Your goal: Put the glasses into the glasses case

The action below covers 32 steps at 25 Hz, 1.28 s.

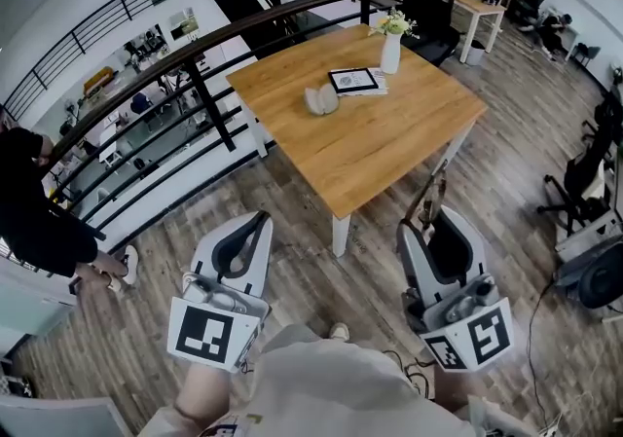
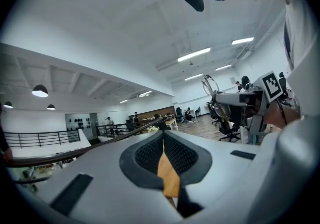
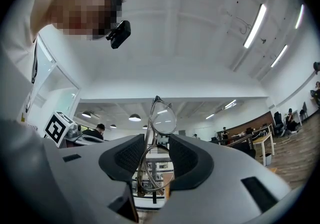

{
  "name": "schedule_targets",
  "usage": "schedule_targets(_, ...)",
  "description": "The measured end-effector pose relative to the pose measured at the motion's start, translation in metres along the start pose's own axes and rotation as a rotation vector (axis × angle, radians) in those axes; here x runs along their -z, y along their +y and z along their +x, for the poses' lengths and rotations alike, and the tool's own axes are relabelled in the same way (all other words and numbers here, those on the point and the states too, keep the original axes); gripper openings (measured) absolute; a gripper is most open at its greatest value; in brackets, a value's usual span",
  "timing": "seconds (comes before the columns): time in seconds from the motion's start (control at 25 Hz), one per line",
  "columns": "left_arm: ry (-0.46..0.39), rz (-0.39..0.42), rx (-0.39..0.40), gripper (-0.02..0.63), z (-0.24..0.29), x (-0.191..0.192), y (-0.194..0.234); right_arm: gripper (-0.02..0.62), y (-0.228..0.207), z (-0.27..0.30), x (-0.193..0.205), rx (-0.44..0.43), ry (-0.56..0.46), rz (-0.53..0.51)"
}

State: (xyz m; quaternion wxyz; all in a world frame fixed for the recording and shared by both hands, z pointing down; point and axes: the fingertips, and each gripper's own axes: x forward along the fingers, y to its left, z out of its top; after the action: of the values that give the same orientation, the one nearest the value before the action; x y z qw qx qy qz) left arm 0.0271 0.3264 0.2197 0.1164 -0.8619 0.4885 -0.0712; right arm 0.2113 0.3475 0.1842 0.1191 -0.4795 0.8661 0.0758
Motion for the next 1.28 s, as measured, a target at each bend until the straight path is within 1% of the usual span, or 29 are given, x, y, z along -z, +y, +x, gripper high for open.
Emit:
schedule_targets(0.12,0.034,-0.011,-0.003,0.021,0.005,0.008,-0.002,0.176,-0.011,0.003,0.005,0.006,0.009,-0.011)
schedule_targets(0.24,0.026,-0.005,-0.029,0.021,0.010,0.016,0.009,0.176,-0.016,0.014,0.012,-0.013,0.025,-0.023)
schedule_targets(0.4,0.044,-0.018,-0.026,0.021,0.027,0.031,0.021,0.176,-0.021,0.033,0.027,-0.018,0.028,-0.035)
schedule_targets(0.52,0.013,0.001,-0.030,0.021,0.042,0.044,0.035,0.176,-0.030,0.050,0.043,-0.012,0.033,-0.045)
schedule_targets(0.56,0.015,-0.002,-0.030,0.021,0.047,0.049,0.040,0.176,-0.033,0.057,0.048,-0.009,0.033,-0.049)
schedule_targets(0.68,0.075,-0.048,-0.023,0.021,0.064,0.066,0.055,0.176,-0.040,0.084,0.063,-0.002,0.038,-0.057)
schedule_targets(0.72,0.077,-0.053,-0.024,0.021,0.069,0.069,0.064,0.176,-0.042,0.095,0.067,-0.003,0.044,-0.063)
schedule_targets(0.84,0.035,-0.018,-0.041,0.021,0.084,0.074,0.100,0.176,-0.047,0.133,0.073,-0.012,0.055,-0.098)
schedule_targets(0.96,0.031,-0.023,-0.050,0.021,0.102,0.082,0.135,0.176,-0.054,0.171,0.076,-0.009,0.045,-0.110)
schedule_targets(1.08,0.034,-0.022,-0.040,0.021,0.125,0.089,0.169,0.176,-0.059,0.208,0.085,0.007,0.046,-0.101)
schedule_targets(1.28,0.046,-0.038,-0.007,0.021,0.170,0.104,0.234,0.176,-0.064,0.281,0.105,0.035,0.079,-0.094)
